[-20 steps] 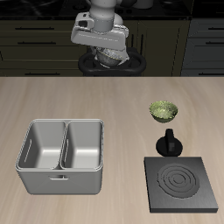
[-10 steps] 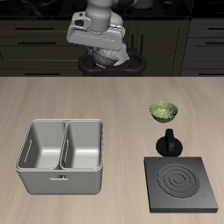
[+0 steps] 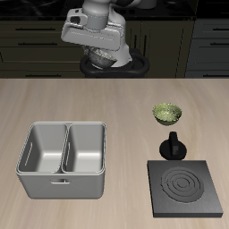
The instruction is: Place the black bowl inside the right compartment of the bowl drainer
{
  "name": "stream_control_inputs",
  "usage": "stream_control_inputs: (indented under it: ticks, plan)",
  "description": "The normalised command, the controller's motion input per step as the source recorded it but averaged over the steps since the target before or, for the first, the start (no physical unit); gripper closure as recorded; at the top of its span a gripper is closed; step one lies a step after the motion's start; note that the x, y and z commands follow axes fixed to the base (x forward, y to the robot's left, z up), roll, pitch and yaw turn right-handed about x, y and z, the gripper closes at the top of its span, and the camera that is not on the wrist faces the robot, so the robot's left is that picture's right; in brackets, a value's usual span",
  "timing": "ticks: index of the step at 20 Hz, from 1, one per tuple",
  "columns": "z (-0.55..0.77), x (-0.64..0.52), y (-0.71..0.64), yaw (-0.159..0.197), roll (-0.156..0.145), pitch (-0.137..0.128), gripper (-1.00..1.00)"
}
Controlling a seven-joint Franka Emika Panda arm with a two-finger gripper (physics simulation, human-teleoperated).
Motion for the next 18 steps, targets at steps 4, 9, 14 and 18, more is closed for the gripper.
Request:
stream_control_inputs:
  ticks: [4, 9, 14, 18]
  plan:
    - [0.12, 0.36, -0.1, 0.006, 0.007, 0.022, 1.0]
    - [0.04, 0.55, -0.09, -0.01, 0.04, 0.057, 1.0]
    - [0.08, 0.39, -0.1, -0.001, 0.014, 0.021, 1.0]
    - [0.09, 0.3, -0.03, 0.006, 0.029, 0.003, 1.0]
